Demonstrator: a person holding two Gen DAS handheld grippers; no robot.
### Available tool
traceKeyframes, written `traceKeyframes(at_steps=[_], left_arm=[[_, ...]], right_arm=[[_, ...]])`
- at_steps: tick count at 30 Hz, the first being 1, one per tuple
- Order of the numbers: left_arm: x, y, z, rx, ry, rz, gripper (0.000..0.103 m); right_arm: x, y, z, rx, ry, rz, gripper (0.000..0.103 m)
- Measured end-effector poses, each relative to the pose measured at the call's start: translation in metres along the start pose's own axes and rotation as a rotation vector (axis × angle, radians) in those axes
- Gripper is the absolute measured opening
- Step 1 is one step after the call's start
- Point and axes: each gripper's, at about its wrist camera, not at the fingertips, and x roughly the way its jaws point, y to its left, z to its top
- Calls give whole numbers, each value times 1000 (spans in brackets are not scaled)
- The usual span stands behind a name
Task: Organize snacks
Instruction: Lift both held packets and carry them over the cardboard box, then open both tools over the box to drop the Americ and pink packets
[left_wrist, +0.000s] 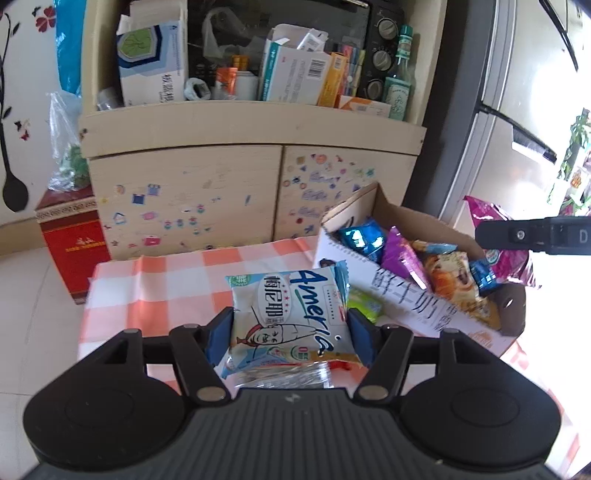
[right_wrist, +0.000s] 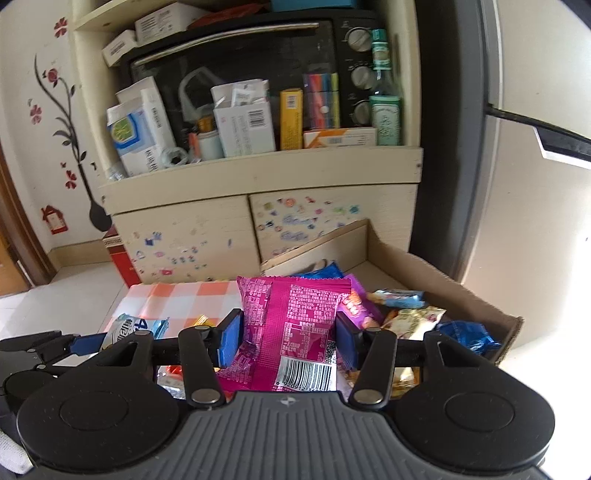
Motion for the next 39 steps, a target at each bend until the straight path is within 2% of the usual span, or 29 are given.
traceKeyframes(at_steps=[9, 20, 28, 33, 39], left_arm=[[16, -28, 15, 4, -7, -59, 64], [42, -65, 38, 16, -4, -144, 64], [66, -95, 54, 57, -7, -188, 64], [86, -111, 61, 43, 11, -208, 64], [111, -135, 66, 70, 26, -206, 67]], right_arm=[[-6, -31, 17, 42, -45, -52, 59], [-5, -84, 25, 223, -68, -132, 59], [0, -103, 26, 311, -62, -161, 59], [5, -112, 24, 373, -49, -169, 59], [11, -120, 23, 424, -50, -199, 59]])
